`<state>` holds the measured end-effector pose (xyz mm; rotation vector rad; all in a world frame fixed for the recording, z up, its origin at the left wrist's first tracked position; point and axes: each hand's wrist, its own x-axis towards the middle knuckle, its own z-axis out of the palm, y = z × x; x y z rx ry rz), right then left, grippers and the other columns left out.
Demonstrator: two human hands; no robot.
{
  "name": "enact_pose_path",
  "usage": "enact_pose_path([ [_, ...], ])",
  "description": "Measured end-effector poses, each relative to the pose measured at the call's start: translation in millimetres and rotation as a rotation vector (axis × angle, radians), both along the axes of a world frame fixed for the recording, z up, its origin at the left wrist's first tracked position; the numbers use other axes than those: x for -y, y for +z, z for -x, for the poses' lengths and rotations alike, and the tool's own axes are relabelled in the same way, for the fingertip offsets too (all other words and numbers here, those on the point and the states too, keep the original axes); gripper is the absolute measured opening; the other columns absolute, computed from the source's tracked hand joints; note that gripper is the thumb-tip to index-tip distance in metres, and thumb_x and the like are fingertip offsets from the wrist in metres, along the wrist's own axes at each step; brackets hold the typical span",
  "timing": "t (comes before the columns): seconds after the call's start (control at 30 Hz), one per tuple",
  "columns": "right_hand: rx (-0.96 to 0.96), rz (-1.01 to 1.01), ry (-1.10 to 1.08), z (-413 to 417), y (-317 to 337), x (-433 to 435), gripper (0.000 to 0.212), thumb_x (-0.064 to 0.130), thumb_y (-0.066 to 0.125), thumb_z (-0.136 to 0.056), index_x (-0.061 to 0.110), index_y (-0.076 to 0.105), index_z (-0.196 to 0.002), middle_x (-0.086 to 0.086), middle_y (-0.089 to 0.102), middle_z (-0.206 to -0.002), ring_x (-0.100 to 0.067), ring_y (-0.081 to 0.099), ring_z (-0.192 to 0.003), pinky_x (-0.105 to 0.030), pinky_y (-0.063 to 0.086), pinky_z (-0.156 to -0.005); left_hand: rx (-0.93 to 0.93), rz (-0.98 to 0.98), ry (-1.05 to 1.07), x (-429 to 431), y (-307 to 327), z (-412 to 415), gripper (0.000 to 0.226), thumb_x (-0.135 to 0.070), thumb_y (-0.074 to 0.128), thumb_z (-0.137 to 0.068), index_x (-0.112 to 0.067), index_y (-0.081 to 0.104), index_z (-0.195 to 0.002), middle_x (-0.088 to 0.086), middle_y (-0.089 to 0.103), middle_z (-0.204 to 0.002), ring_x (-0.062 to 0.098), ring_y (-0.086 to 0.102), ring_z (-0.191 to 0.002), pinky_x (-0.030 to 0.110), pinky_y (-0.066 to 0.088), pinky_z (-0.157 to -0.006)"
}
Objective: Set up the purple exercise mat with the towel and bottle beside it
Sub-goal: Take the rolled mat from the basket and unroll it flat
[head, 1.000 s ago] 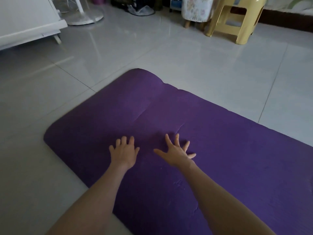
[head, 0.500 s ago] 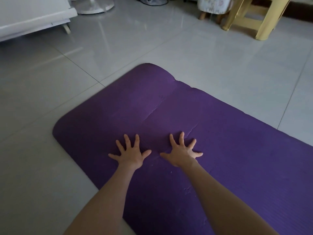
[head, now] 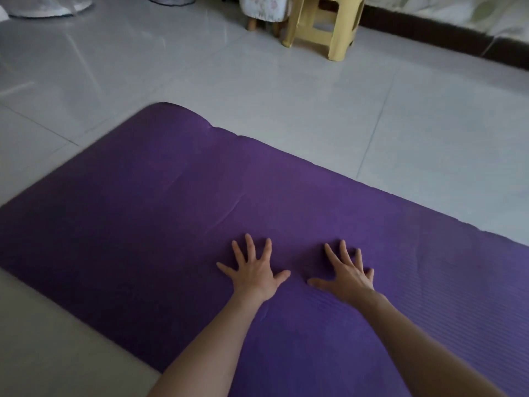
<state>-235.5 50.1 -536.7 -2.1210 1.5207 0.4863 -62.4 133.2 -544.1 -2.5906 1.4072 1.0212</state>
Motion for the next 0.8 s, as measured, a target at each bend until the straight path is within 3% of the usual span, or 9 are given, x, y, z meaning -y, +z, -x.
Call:
enact_pose_path([
  [0.23,-0.031,-0.046,-0.219,105,0,-17,0.114,0.083,0.057,-0.062,0.047,-0.009,-0.148,0.004,-0.026,-0.158,-0.040,-0.023,-0.143,-0.072,0.003,-0.107,0.031,-0.068,-0.148,8,-3,76,0.112,-0.081,0.051,-0.068,-0.039,-0.016,-0.148,0.008,-0.036,-0.153,0.044,-0.031,-0.138,0.080,-0.001,-0.099],
  [0.63,-0.012,-0.036,-0.191,107,-13,-15,0.115,0.082,0.055,-0.065,0.043,-0.013,-0.148,0.001,-0.030,-0.157,-0.046,-0.028,-0.139,-0.077,-0.002,-0.103,0.060,-0.080,-0.144,10,-7,70,0.112,-0.084,0.049,-0.065,-0.043,-0.016,-0.146,0.005,-0.036,-0.153,0.042,-0.029,-0.140,0.078,0.002,-0.101],
  [0.8,0.008,-0.070,-0.132,117,-7,-11,0.115,0.077,0.062,-0.065,0.042,-0.009,-0.150,0.003,-0.025,-0.159,-0.044,-0.022,-0.142,-0.076,0.003,-0.104,0.076,-0.108,-0.132,12,-1,72,0.112,-0.083,0.051,-0.066,-0.043,-0.015,-0.147,0.006,-0.031,-0.155,0.042,-0.023,-0.141,0.077,0.008,-0.102],
])
